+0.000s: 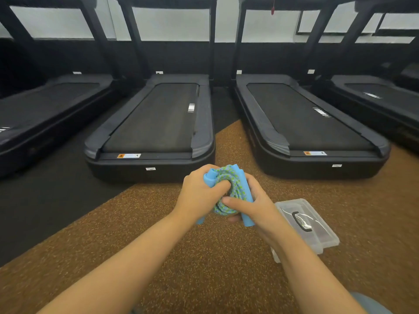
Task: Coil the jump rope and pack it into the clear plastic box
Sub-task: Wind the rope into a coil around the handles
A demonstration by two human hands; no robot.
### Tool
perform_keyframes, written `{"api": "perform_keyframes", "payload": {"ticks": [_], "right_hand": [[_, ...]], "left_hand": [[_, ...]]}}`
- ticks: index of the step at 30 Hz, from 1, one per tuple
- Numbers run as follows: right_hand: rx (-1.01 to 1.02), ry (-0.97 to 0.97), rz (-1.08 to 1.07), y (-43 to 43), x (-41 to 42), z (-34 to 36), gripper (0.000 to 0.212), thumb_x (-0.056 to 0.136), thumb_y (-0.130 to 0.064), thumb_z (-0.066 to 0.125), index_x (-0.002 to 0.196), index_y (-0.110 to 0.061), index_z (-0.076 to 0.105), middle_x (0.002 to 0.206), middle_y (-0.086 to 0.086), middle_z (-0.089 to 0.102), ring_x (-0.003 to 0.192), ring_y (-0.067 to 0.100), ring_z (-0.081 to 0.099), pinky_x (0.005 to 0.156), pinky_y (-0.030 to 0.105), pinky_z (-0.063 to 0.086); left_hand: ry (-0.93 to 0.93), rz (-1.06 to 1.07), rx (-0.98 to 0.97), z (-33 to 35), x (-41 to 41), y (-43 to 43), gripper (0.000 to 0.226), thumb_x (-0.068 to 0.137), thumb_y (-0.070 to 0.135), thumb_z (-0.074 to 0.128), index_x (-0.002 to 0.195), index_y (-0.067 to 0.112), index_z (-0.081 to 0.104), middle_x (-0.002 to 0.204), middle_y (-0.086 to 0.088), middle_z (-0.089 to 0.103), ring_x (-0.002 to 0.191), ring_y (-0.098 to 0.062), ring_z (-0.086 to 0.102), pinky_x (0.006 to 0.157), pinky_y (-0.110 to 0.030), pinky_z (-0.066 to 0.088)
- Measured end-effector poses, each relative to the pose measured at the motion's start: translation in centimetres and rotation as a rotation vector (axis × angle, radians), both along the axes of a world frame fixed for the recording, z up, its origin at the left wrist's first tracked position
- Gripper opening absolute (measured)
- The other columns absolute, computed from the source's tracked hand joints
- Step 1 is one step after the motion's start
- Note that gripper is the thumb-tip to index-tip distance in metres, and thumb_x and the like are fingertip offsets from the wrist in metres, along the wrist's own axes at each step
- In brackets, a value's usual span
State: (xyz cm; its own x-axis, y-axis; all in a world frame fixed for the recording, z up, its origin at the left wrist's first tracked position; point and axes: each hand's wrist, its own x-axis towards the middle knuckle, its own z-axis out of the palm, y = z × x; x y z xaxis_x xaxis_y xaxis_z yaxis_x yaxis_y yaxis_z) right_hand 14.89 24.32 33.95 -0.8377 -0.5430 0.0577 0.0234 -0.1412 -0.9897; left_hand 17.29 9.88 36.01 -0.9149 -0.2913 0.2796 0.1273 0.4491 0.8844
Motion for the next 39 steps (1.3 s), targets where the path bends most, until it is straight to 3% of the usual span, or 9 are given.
{"api": "perform_keyframes", "payload": {"ticks": [4, 10, 13, 15, 20, 27, 31, 34, 39], "right_hand": [[0.014, 0.007, -0.104, -1.2, -0.5, -1.4, 0.047, 0.077, -0.029, 0.074, 0.119, -0.025, 0.053, 0.097, -0.006, 0.068, 0.08, 0.01, 0.069, 0.064, 0.033, 0.057], [0.03, 0.097, -0.219, -2.3, -2.5, -4.3, 0.032, 0.089, -0.009, 0.062, 0.119, -0.017, 0.054, 0.098, -0.003, 0.064, 0.083, 0.005, 0.064, 0.061, 0.026, 0.056], [0.072, 0.132, -0.257, -2.4, -3.5, -5.8, 0.035, 0.083, -0.008, 0.062, 0.112, -0.025, 0.054, 0.094, -0.005, 0.063, 0.077, 0.0, 0.06, 0.061, 0.021, 0.053], [0.098, 0.138, -0.288, -2.7, -4.1, -6.8, 0.04, 0.075, -0.012, 0.058, 0.11, -0.03, 0.052, 0.092, -0.007, 0.062, 0.074, -0.002, 0.058, 0.064, 0.017, 0.05], [0.15, 0.08, -0.28, -3.2, -5.4, -9.2, 0.045, 0.072, -0.017, 0.054, 0.11, -0.039, 0.048, 0.098, -0.012, 0.062, 0.083, -0.004, 0.059, 0.078, 0.018, 0.049], [0.162, 0.003, -0.293, -4.1, -6.3, -11.9, 0.047, 0.08, -0.006, 0.056, 0.12, -0.026, 0.041, 0.099, -0.011, 0.059, 0.08, -0.012, 0.058, 0.076, 0.013, 0.048], [0.239, -0.013, -0.306, -4.4, -6.6, -13.3, 0.057, 0.068, -0.02, 0.055, 0.123, -0.027, 0.042, 0.101, -0.01, 0.06, 0.09, 0.006, 0.06, 0.086, 0.036, 0.052], [0.334, 0.011, -0.302, -4.7, -6.9, -14.5, 0.057, 0.068, -0.024, 0.052, 0.122, -0.032, 0.041, 0.102, -0.008, 0.06, 0.093, 0.012, 0.061, 0.087, 0.04, 0.052], [0.415, 0.066, -0.235, -5.2, -6.9, -15.8, 0.051, 0.075, -0.024, 0.043, 0.122, -0.039, 0.032, 0.108, -0.011, 0.059, 0.095, 0.006, 0.06, 0.084, 0.024, 0.047]], "left_hand": [[0.003, 0.022, -0.026, -1.5, -1.4, -0.5, 0.008, 0.073, 0.019, 0.064, 0.068, 0.025, 0.062, 0.053, 0.012, 0.06, 0.049, 0.004, 0.05, 0.05, -0.009, 0.038], [-0.136, 0.026, 0.04, -4.2, -3.8, -1.3, 0.022, 0.063, 0.036, 0.056, 0.054, 0.017, 0.049, 0.049, 0.009, 0.049, 0.05, -0.004, 0.04, 0.053, -0.022, 0.037], [-0.281, -0.07, 0.321, -5.3, -4.8, -1.4, 0.023, 0.055, 0.039, 0.058, 0.062, 0.017, 0.06, 0.064, 0.0, 0.055, 0.065, -0.015, 0.049, 0.064, -0.034, 0.045], [-0.418, -0.195, 0.617, -6.0, -5.2, -1.2, 0.023, 0.065, 0.025, 0.061, 0.082, 0.011, 0.068, 0.077, -0.012, 0.061, 0.072, -0.023, 0.058, 0.07, -0.044, 0.053], [-0.605, -0.286, 0.969, -7.5, -6.5, -0.9, 0.021, 0.08, 0.006, 0.044, 0.087, 0.005, 0.063, 0.072, -0.012, 0.063, 0.058, -0.021, 0.062, 0.06, -0.028, 0.053], [-0.671, -0.279, 1.047, -10.5, -8.3, -1.3, 0.028, 0.079, 0.005, 0.04, 0.074, 0.005, 0.067, 0.068, -0.009, 0.062, 0.054, -0.019, 0.06, 0.053, -0.022, 0.05], [-0.663, -0.331, 1.091, -12.8, -8.8, -1.7, 0.025, 0.074, 0.009, 0.048, 0.086, 0.004, 0.069, 0.078, -0.012, 0.068, 0.064, -0.022, 0.065, 0.061, -0.027, 0.053], [-0.658, -0.363, 1.101, -14.5, -9.0, -1.9, 0.019, 0.068, 0.015, 0.065, 0.085, 0.008, 0.072, 0.079, -0.01, 0.07, 0.065, -0.02, 0.068, 0.062, -0.028, 0.056], [-0.652, -0.295, 1.089, -16.7, -9.9, -2.0, 0.026, 0.065, 0.021, 0.075, 0.086, 0.007, 0.069, 0.076, -0.009, 0.071, 0.063, -0.019, 0.069, 0.062, -0.027, 0.057]]}}
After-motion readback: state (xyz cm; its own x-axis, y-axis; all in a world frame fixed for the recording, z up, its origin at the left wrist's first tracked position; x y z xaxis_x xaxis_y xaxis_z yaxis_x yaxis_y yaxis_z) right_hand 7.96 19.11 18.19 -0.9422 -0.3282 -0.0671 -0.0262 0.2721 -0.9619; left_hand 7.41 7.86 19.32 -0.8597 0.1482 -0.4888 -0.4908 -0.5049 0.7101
